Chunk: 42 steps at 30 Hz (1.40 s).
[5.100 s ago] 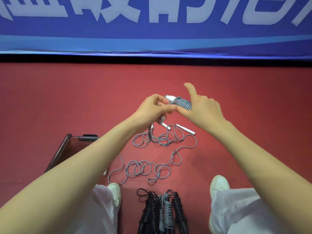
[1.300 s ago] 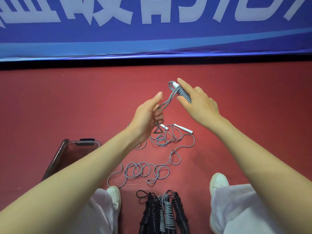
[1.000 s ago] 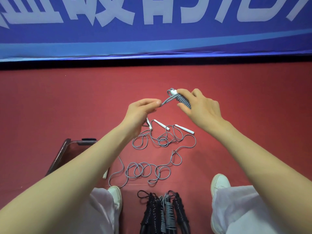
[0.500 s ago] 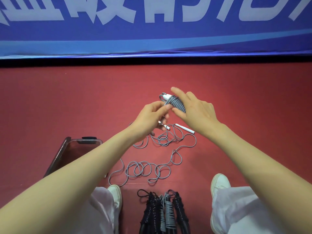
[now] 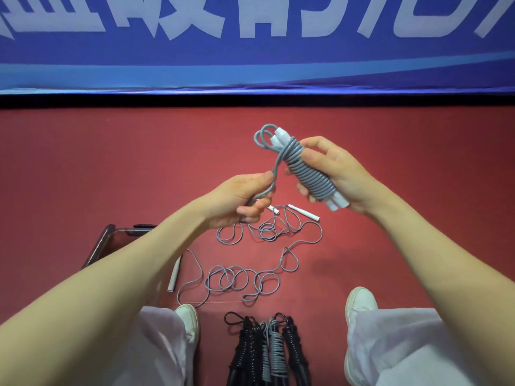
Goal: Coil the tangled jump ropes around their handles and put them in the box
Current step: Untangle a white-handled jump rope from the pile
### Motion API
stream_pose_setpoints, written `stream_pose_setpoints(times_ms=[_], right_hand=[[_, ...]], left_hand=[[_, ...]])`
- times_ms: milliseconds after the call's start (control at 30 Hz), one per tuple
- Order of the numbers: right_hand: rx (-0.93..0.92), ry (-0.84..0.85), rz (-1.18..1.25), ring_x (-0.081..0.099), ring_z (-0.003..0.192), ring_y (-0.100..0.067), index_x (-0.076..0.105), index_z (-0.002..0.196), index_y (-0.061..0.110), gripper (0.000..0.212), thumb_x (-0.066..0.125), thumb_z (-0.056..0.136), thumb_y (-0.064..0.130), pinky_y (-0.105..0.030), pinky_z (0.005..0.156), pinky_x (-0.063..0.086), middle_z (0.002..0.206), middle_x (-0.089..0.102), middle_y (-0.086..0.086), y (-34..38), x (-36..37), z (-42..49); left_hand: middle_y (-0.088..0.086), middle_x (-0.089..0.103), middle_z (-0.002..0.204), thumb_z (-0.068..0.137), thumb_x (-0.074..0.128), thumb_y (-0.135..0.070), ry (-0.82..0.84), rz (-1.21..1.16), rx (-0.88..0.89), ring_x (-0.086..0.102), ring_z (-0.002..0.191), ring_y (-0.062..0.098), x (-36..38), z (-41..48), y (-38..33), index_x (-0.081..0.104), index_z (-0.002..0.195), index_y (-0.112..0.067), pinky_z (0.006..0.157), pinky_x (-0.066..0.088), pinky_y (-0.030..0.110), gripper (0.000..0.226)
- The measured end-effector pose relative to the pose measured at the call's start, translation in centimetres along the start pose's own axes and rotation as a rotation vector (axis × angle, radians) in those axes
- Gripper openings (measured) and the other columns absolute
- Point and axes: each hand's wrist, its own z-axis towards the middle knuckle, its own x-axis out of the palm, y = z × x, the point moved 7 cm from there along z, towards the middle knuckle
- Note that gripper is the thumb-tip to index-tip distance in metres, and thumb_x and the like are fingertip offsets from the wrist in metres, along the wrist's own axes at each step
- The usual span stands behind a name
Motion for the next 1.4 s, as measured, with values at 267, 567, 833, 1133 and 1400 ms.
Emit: stream_pose_setpoints(times_ms=[267, 567, 833, 1133, 1400], right_hand=[[0.189, 0.498, -0.036, 0.057, 0.051, -0.022, 0.042, 0.092, 0.010, 0.049, 0.079, 0.073, 0.037, -0.023, 0.040, 0.045, 0.083, 0.068, -0.014, -0.4, 3.1, -2.4], [0.425, 0.201, -1.081, 0.055, 0.058, -0.021, 0.048, 0.091, 0.016, 0.040, 0.076, 0.078, 0.042, -0.029, 0.052, 0.041, 0.078, 0.064, -0.005, -2.9, -0.7, -1.6], [0.035, -0.397, -1.387, 0.060, 0.093, -0.037, 0.040, 0.102, 0.020, 0.043, 0.059, 0.086, 0.055, -0.036, 0.069, 0.034, 0.100, 0.062, -0.004, 1.2, -2.4, -0.6], [-0.080, -0.421, -1.033, 0.059, 0.086, -0.021, 0.049, 0.112, 0.030, 0.046, 0.066, 0.079, 0.057, -0.038, 0.080, 0.045, 0.093, 0.061, 0.012, 1.7, -2.1, -0.6], [-0.169, -0.146, -0.776, 0.051, 0.057, 0.009, 0.050, 0.134, 0.046, 0.046, 0.062, 0.092, 0.032, -0.015, 0.065, 0.040, 0.072, 0.056, 0.029, 0.1, -0.1, -0.3]], left_hand=[[-0.009, 0.066, 0.070, 0.074, 0.073, -0.007, 0.173, 0.025, 0.026, 0.053, 0.058, 0.001, -1.4, -0.5, -0.5, 0.078, 0.078, -0.020, 0.058, 0.042, 0.013, 0.014], [-0.001, 0.064, 0.062, 0.082, 0.073, -0.012, -0.408, 0.562, 0.124, 0.052, 0.055, 0.005, -2.4, 0.6, -1.6, 0.075, 0.083, -0.014, 0.062, 0.039, 0.019, 0.003], [0.005, 0.064, 0.082, 0.092, 0.060, -0.005, -0.510, -0.121, 0.188, 0.046, 0.052, 0.002, -1.1, 0.8, -1.3, 0.067, 0.097, -0.003, 0.050, 0.037, 0.011, 0.009], [0.004, 0.066, 0.079, 0.090, 0.063, -0.005, -0.467, 0.056, 0.234, 0.061, 0.065, 0.011, -2.5, 0.8, -1.7, 0.068, 0.088, -0.011, 0.068, 0.052, 0.021, 0.008], [-0.014, 0.054, 0.085, 0.088, 0.068, -0.021, -0.671, 0.588, 0.476, 0.046, 0.083, -0.003, -2.5, -0.4, -2.7, 0.069, 0.080, -0.026, 0.081, 0.037, 0.017, 0.010]])
